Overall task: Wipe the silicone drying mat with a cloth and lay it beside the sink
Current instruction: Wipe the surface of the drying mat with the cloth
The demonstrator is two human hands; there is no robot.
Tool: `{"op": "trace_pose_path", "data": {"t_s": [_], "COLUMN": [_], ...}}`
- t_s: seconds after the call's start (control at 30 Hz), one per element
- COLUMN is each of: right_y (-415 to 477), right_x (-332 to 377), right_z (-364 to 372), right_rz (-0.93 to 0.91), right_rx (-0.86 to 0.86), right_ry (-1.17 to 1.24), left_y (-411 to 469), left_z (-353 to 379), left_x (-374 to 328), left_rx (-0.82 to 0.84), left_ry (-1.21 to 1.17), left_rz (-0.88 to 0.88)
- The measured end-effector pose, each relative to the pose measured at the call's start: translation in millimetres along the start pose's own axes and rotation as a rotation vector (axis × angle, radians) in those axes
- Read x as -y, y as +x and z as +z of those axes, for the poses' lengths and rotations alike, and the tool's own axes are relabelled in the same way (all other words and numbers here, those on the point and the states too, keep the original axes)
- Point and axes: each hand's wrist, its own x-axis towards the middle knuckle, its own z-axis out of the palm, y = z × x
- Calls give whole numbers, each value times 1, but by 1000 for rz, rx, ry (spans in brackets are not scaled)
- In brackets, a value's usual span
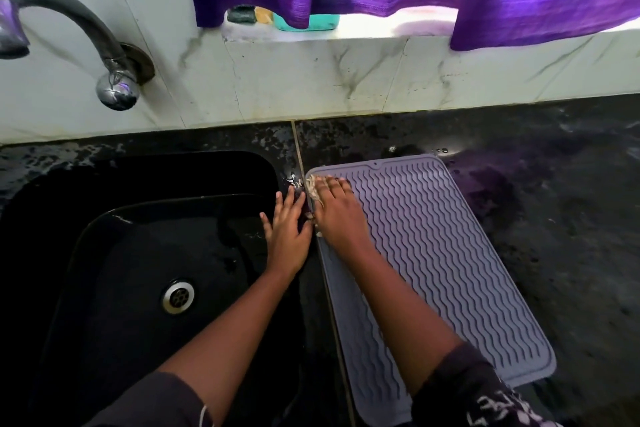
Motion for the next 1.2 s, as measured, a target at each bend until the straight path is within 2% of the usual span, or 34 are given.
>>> {"op": "trace_pose_path", "data": {"t_s": [0.1,0.2,0.33,0.47,0.57,0.7,0.9,1.07,1.2], "right_y": [7,7,10,-26,-32,9,2,-73,-37], "right_x": [2,3,6,5,4,6,4,5,11], "right_z": [-2,2,0,-2,-9,-27,-18,-18,-33], "right_rz": [17,39,20,-43,-54,73,32,41,79], "right_rx": [37,36,34,29,76,50,106,144,195], "right_ry": [-19,-16,-37,-51,-48,72,-40,-98,-93], "left_y": [3,38,82,86,83,87,84,84,84], "left_z": [-5,-23,-42,-43,-40,-41,-39,-37,-37], "left_x": [-1,-8,-20,-16,-15,-8,4,7,7], "left_rx": [-49,-78,287,322,305,304,327,332,364], "left_ry": [-81,21,417,593,553,486,474,455,441], "left_rz": [2,46,201,281,254,257,307,300,286]}}
